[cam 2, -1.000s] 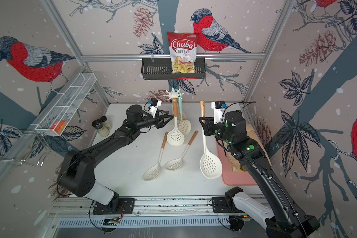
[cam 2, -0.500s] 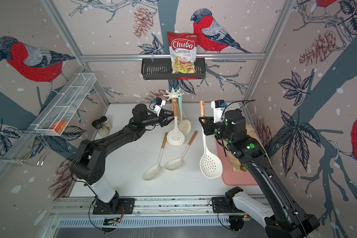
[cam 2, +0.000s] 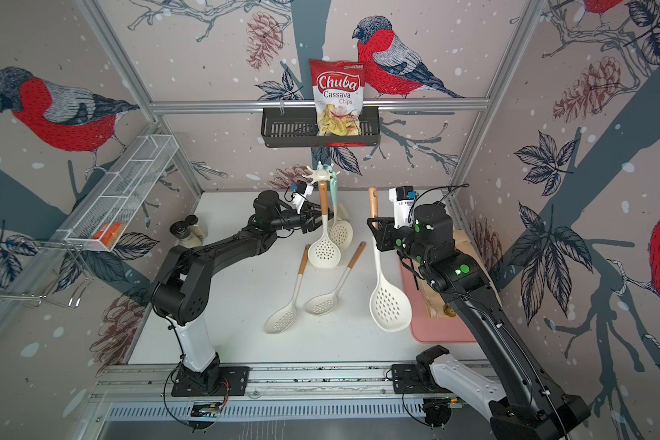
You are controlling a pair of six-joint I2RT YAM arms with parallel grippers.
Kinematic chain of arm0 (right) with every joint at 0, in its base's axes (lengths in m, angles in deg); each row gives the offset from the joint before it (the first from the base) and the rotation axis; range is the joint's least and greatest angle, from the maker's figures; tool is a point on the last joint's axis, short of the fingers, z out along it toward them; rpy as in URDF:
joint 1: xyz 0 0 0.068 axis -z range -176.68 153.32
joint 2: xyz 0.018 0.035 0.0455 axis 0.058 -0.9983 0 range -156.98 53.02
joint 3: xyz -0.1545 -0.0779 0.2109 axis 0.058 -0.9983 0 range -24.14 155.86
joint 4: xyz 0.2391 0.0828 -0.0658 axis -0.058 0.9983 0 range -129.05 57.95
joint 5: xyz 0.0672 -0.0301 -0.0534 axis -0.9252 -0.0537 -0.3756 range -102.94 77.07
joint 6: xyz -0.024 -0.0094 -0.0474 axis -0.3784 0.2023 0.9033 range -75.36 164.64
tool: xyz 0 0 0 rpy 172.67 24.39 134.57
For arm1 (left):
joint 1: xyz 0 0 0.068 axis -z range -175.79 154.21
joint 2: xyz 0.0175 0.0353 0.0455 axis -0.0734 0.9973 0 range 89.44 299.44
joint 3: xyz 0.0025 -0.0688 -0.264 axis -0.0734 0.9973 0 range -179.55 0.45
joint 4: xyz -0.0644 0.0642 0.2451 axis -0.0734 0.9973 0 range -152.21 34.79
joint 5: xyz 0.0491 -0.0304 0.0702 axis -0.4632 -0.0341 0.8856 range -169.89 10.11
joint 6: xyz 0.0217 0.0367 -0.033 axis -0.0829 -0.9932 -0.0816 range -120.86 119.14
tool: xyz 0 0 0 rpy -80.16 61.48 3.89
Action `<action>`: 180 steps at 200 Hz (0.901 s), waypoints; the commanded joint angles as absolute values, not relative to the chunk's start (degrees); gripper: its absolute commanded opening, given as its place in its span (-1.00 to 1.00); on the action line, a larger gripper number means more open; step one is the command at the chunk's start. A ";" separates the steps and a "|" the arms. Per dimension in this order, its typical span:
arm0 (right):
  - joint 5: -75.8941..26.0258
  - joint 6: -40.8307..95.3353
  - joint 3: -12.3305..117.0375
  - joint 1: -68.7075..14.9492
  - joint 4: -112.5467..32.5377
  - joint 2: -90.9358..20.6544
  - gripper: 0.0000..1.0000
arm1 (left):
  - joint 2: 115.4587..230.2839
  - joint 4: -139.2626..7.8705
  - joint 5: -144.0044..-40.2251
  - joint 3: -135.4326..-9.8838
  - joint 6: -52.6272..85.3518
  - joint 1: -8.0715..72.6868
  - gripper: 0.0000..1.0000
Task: Hang the skimmer on the kitchen utensil rack
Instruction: Adjust the rack at the center of the board.
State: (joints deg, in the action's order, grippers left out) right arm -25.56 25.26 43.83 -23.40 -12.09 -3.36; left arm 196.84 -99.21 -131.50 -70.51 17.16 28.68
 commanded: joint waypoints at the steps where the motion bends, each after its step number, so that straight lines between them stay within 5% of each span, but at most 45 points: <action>1: -26.25 25.74 43.43 -23.33 -13.48 -3.14 -1.00 | 197.12 -103.17 -131.32 -70.49 18.38 28.54 -0.18; 46: -25.88 25.81 42.32 -23.39 -13.87 -2.66 -1.00 | 195.46 -101.09 -127.15 -70.78 16.71 28.54 -0.37; 85: -24.85 25.46 40.70 -23.18 -14.88 -1.50 -1.00 | 192.84 -94.87 -115.26 -72.92 12.73 30.80 -1.00; 124: -24.36 25.48 39.25 -23.02 -15.15 -0.77 -1.00 | 190.71 -89.95 -93.17 -74.51 8.38 37.32 -1.00; 180: -24.19 25.44 37.66 -22.59 -15.58 0.54 -1.00 | 190.01 -101.23 -56.44 -70.13 5.27 46.22 -1.00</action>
